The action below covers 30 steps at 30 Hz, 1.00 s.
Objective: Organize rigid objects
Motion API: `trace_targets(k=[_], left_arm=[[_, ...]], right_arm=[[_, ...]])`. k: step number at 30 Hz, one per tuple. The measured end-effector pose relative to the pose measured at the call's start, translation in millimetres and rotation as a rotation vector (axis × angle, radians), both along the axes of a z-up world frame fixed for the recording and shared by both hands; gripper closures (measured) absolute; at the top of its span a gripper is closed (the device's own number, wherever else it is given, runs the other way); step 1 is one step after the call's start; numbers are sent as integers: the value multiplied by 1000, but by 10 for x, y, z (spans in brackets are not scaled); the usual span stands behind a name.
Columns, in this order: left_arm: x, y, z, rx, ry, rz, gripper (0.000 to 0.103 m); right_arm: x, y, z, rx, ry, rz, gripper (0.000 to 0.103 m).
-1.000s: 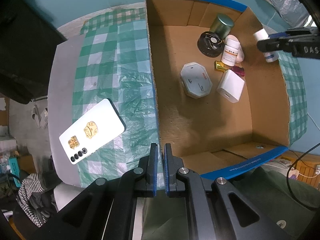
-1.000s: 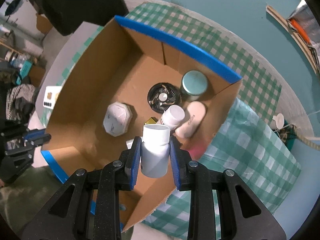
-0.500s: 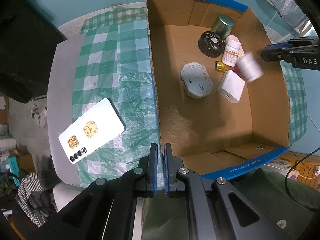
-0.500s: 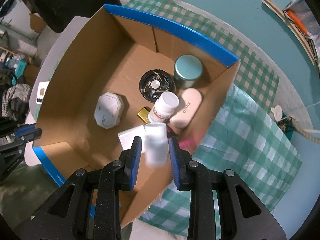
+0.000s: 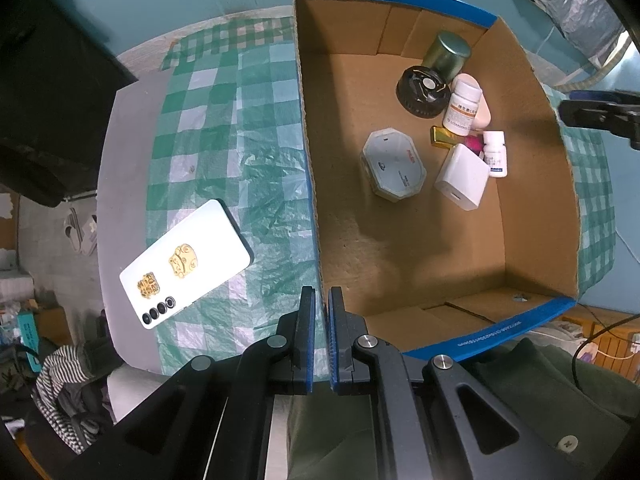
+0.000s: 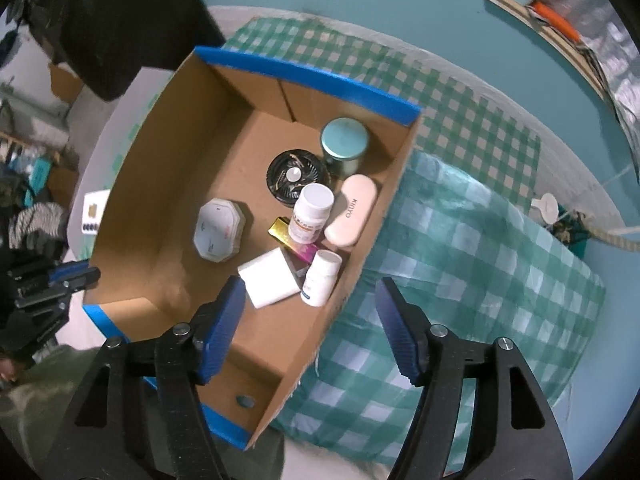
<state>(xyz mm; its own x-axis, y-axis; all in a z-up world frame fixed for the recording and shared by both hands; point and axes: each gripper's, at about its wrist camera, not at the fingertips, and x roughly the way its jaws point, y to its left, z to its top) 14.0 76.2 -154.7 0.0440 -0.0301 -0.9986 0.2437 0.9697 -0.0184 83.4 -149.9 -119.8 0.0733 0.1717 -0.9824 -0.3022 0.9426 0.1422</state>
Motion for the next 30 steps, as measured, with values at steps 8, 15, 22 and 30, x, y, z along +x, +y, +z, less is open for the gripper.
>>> trace_targets(k=[8, 15, 22, 30], left_arm=[[45, -65, 107, 12, -30, -6, 97], [84, -103, 263, -1, -69, 11, 97], [112, -83, 458, 10, -143, 34, 51], [103, -44, 676, 2, -221, 64, 32]], right_arm=[[-116, -243, 301, -10, -90, -129, 33], [-309, -428, 600, 11, -202, -261, 32], [-517, -450, 958, -10, -349, -294, 32], [-684, -407, 1110, -24, -408, -297, 32]])
